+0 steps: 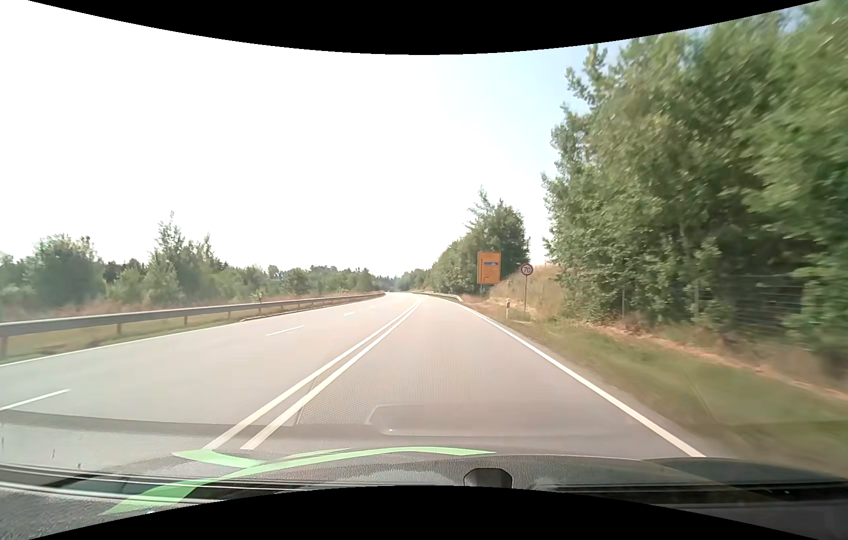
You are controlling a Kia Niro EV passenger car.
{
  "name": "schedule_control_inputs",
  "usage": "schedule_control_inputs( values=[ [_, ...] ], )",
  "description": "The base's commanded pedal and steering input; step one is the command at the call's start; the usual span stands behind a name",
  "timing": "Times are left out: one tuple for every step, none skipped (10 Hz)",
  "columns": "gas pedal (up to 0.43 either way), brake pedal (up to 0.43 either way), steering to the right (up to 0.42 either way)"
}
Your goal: Follow the waypoints while adhering to traffic rules and regulations
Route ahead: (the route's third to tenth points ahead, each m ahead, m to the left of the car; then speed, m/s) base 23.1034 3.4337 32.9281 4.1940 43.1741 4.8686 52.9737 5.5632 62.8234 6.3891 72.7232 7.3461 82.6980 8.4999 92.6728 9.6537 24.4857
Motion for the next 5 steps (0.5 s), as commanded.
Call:
schedule_control_inputs(
  values=[
    [0.0,0.0,-0.009],
    [0.0,0.0,-0.009],
    [0.0,0.0,-0.01],
    [0.0,0.0,-0.01],
    [0.0,0.0,-0.01]
  ],
)
